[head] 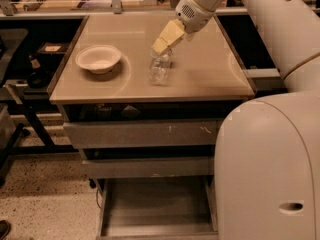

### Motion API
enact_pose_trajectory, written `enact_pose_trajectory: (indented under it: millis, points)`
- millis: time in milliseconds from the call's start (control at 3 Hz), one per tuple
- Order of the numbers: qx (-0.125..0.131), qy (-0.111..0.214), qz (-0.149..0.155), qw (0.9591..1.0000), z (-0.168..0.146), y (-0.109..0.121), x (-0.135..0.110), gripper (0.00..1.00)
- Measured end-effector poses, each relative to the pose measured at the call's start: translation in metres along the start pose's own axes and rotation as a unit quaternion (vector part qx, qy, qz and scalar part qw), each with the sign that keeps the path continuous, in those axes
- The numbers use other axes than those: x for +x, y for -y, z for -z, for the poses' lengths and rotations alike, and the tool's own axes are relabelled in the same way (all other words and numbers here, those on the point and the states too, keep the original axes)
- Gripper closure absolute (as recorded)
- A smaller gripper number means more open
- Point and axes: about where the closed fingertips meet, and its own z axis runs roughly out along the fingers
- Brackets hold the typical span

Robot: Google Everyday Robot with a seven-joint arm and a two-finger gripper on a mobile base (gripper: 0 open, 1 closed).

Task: Place water bottle into bottom drawer

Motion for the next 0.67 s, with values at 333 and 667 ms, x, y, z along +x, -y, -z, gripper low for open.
enact_pose_trajectory:
  millis: [333, 667]
  points:
    - [-0.015, 0.008, -0.008, 0.9998, -0.018, 0.001, -0.011, 0.00]
    - [-0.025, 0.014, -0.026, 0.9993, -0.034, 0.008, -0.017, 0.00]
